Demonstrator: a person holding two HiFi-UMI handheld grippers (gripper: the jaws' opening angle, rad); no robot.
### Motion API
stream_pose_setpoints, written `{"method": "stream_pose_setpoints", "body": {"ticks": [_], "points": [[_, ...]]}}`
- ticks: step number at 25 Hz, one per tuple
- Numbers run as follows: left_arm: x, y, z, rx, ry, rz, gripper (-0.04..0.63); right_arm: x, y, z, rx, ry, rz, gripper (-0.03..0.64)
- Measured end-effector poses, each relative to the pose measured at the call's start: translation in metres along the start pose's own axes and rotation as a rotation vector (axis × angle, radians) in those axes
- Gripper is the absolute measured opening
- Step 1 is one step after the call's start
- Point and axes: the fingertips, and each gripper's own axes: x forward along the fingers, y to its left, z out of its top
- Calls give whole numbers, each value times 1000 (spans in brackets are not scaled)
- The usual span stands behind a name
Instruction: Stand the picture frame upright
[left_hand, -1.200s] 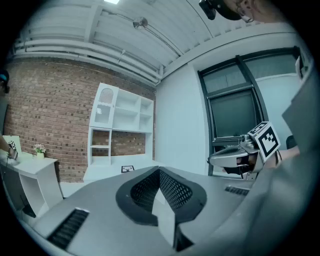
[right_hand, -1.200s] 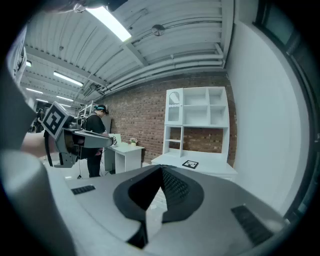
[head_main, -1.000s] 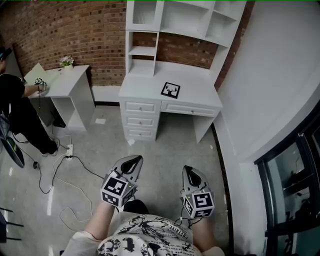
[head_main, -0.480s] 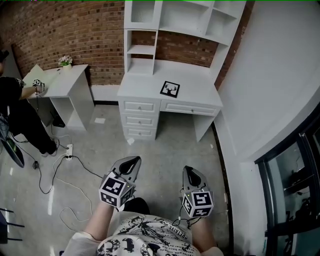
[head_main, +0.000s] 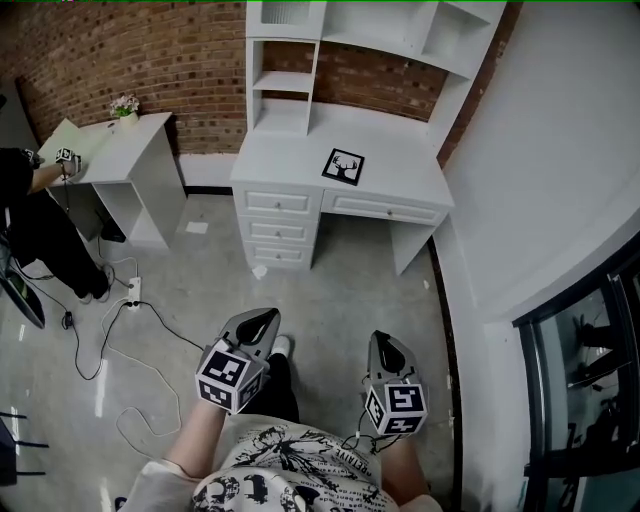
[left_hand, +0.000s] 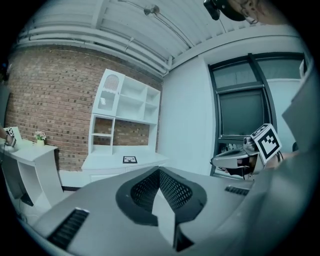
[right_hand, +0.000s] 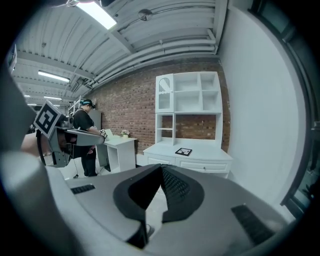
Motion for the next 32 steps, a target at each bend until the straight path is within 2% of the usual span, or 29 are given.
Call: {"method": "stream_pose_setpoints", "body": {"ticks": [5,9,16,23,27,32], "points": [[45,35,3,4,8,-5,8,53,-16,3,5,21,-11,3],[91,71,11,-22,24,-24,8,106,-32,17,11,35,-23,3],[193,160,39,-40,44,-40,8,222,-65,59,22,57,-78,3],[281,240,85,-22,26,-62,8,325,-87,107,14,73,-87,3],[319,263,95,-20,63,-96,8,366,-100,125,17,80,-97,3],[358,278,91,-39,89,-119,8,404,-121,124,37,94,-112,3]]}}
